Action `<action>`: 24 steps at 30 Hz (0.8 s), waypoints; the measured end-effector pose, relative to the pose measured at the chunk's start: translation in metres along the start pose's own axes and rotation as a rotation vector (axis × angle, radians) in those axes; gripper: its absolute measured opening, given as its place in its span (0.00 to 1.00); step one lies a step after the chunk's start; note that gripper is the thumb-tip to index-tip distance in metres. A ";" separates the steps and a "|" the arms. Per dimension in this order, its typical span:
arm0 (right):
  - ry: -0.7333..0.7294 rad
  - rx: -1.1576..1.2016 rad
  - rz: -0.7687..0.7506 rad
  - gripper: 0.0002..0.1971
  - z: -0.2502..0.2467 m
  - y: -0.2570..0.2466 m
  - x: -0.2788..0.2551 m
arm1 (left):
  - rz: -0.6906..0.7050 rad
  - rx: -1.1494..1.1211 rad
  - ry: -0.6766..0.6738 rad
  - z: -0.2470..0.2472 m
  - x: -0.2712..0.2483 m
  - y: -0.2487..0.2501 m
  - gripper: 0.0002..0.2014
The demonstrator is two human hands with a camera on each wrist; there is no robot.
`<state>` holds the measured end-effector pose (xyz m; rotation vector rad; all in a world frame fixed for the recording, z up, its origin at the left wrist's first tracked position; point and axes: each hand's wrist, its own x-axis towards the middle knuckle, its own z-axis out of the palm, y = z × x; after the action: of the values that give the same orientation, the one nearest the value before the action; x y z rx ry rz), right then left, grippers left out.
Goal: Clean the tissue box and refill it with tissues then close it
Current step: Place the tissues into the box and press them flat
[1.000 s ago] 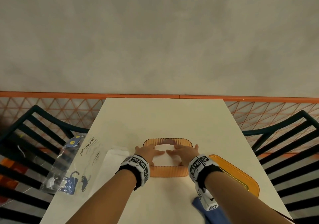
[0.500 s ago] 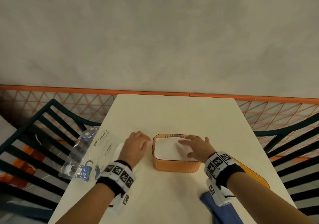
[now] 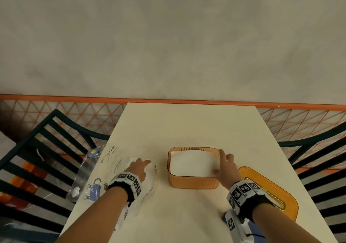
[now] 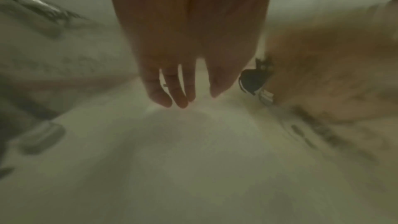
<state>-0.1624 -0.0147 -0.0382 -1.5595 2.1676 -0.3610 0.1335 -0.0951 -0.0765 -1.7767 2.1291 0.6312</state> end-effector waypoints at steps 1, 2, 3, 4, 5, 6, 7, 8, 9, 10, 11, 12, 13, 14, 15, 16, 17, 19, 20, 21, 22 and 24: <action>-0.003 -0.005 -0.014 0.36 0.001 0.000 0.001 | 0.007 -0.003 -0.002 0.001 0.003 0.001 0.29; -0.006 -0.016 -0.024 0.36 0.002 0.000 0.002 | 0.011 0.000 -0.003 0.003 0.007 0.002 0.30; -0.010 -0.026 -0.032 0.37 0.003 -0.001 0.002 | 0.006 -0.002 -0.008 0.005 0.009 0.002 0.30; -0.014 -0.030 -0.037 0.37 0.004 0.000 0.003 | 0.001 -0.006 -0.014 0.007 0.011 0.001 0.30; -0.017 -0.028 -0.041 0.36 0.005 0.000 0.004 | -0.008 -0.011 -0.014 0.010 0.012 0.001 0.30; -0.020 -0.023 -0.043 0.36 0.006 0.000 0.005 | -0.015 -0.020 -0.003 0.013 0.013 0.001 0.29; -0.023 -0.019 -0.046 0.36 0.006 0.001 0.006 | -0.026 -0.035 0.008 0.015 0.013 0.000 0.28; -0.024 -0.017 -0.049 0.36 0.007 0.002 0.007 | -0.033 -0.055 0.026 0.017 0.013 0.000 0.26; -0.025 -0.015 -0.052 0.35 0.008 0.002 0.007 | -0.044 -0.076 0.038 0.018 0.013 0.001 0.25; -0.026 -0.015 -0.054 0.35 0.008 0.003 0.008 | -0.054 -0.097 0.052 0.019 0.013 0.001 0.24; -0.026 -0.018 -0.056 0.35 0.009 0.003 0.008 | -0.068 -0.124 0.057 0.019 0.012 0.002 0.23; -0.027 -0.022 -0.057 0.35 0.009 0.003 0.008 | -0.078 -0.149 0.062 0.019 0.013 0.003 0.23; -0.029 -0.025 -0.055 0.34 0.009 0.004 0.008 | -0.095 -0.173 0.063 0.019 0.013 0.005 0.23; -0.031 -0.024 -0.055 0.34 0.009 0.004 0.008 | -0.104 -0.196 0.073 0.020 0.014 0.006 0.24; -0.033 -0.022 -0.056 0.34 0.009 0.004 0.008 | -0.120 -0.216 0.082 0.020 0.013 0.008 0.26; -0.035 -0.022 -0.058 0.34 0.010 0.004 0.008 | -0.135 -0.223 0.093 0.020 0.013 0.008 0.29; -0.035 -0.025 -0.059 0.33 0.010 0.004 0.008 | -0.155 -0.222 0.108 0.020 0.012 0.009 0.33; -0.033 -0.032 -0.058 0.33 0.010 0.004 0.008 | -0.169 -0.196 0.125 0.022 0.008 0.011 0.36; -0.034 -0.034 -0.057 0.33 0.010 0.003 0.008 | -0.170 -0.181 0.134 0.023 0.007 0.012 0.34; -0.038 -0.036 -0.057 0.32 0.010 0.003 0.008 | -0.181 -0.180 0.142 0.022 0.005 0.014 0.30; -0.042 -0.039 -0.058 0.32 0.009 0.003 0.008 | -0.186 -0.191 0.157 0.022 0.004 0.016 0.27; -0.044 -0.048 -0.057 0.32 0.008 0.003 0.007 | -0.230 -0.256 0.221 0.020 0.001 0.020 0.22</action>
<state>-0.1623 -0.0202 -0.0480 -1.6430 2.1159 -0.2915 0.1125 -0.0831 -0.0909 -2.2858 2.0056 0.6999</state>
